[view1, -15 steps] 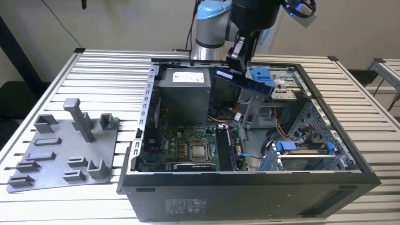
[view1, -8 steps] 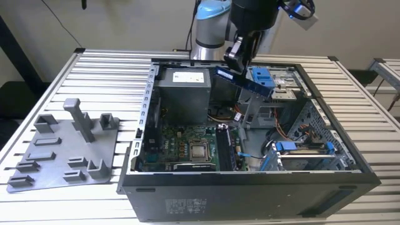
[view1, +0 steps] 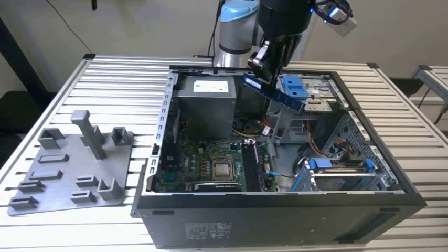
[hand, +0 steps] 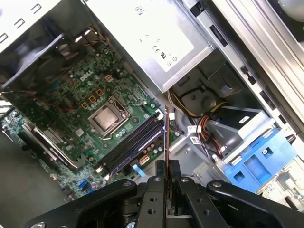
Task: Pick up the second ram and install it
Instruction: 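Insert the second ram into the second slot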
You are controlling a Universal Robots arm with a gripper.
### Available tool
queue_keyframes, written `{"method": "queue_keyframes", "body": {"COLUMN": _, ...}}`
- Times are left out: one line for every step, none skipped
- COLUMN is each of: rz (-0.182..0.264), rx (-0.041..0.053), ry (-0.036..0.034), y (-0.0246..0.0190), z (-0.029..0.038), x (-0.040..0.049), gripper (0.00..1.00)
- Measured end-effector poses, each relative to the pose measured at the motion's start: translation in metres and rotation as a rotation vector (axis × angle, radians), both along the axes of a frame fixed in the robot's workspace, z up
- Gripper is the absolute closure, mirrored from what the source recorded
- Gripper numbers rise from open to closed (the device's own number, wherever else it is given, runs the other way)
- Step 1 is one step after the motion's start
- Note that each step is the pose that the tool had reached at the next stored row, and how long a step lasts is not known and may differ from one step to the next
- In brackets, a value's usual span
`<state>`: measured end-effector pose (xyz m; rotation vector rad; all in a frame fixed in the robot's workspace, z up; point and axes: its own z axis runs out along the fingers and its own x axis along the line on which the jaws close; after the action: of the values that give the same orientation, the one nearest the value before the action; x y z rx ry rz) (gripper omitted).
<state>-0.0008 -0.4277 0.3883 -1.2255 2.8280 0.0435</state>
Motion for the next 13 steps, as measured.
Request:
{"method": "queue_keyframes", "body": {"rz": -0.012, "rx": 0.0, "ry": 0.0, "y": -0.0001, "z": -0.0001, "x": 0.0, "gripper": 0.86}}
{"method": "queue_keyframes", "body": {"rz": -0.025, "rx": 0.0, "ry": 0.0001, "y": -0.0001, "z": -0.0002, "x": 0.0, "gripper": 0.86}}
{"method": "queue_keyframes", "body": {"rz": -0.037, "rx": 0.0, "ry": 0.0001, "y": -0.0002, "z": -0.0002, "x": 0.0, "gripper": 0.86}}
{"method": "queue_keyframes", "body": {"rz": -0.049, "rx": -0.0001, "ry": 0.0002, "y": -0.0002, "z": -0.0003, "x": 0.0, "gripper": 0.86}}
{"method": "queue_keyframes", "body": {"rz": -0.062, "rx": 0.0001, "ry": 0.0003, "y": -0.0002, "z": -0.0004, "x": 0.0, "gripper": 0.86}}
{"method": "queue_keyframes", "body": {"rz": -0.074, "rx": 0.0001, "ry": 0.0003, "y": -0.0003, "z": -0.0005, "x": 0.0, "gripper": 0.86}}
{"method": "queue_keyframes", "body": {"rz": -0.086, "rx": 0.0001, "ry": 0.0003, "y": -0.0003, "z": -0.0006, "x": 0.0, "gripper": 0.86}}
{"method": "queue_keyframes", "body": {"rz": -0.098, "rx": 0.0001, "ry": 0.0004, "y": -0.0003, "z": -0.0006, "x": 0.0, "gripper": 0.86}}
{"method": "queue_keyframes", "body": {"rz": -0.111, "rx": 0.0001, "ry": 0.0004, "y": -0.0003, "z": -0.0007, "x": 0.0, "gripper": 0.86}}
{"method": "queue_keyframes", "body": {"rz": -0.127, "rx": 0.0001, "ry": 0.0006, "y": -0.0003, "z": -0.0008, "x": 0.0, "gripper": 0.86}}
{"method": "queue_keyframes", "body": {"rz": -0.144, "rx": 0.0003, "ry": 0.0005, "y": -0.0003, "z": -0.001, "x": 0.0, "gripper": 0.86}}
{"method": "queue_keyframes", "body": {"rz": -0.163, "rx": 0.0001, "ry": 0.0005, "y": -0.0003, "z": -0.001, "x": 0.0, "gripper": 0.86}}
{"method": "queue_keyframes", "body": {"rz": -0.178, "rx": -0.0001, "ry": 0.0006, "y": -0.0003, "z": -0.001, "x": 0.0, "gripper": 0.86}}
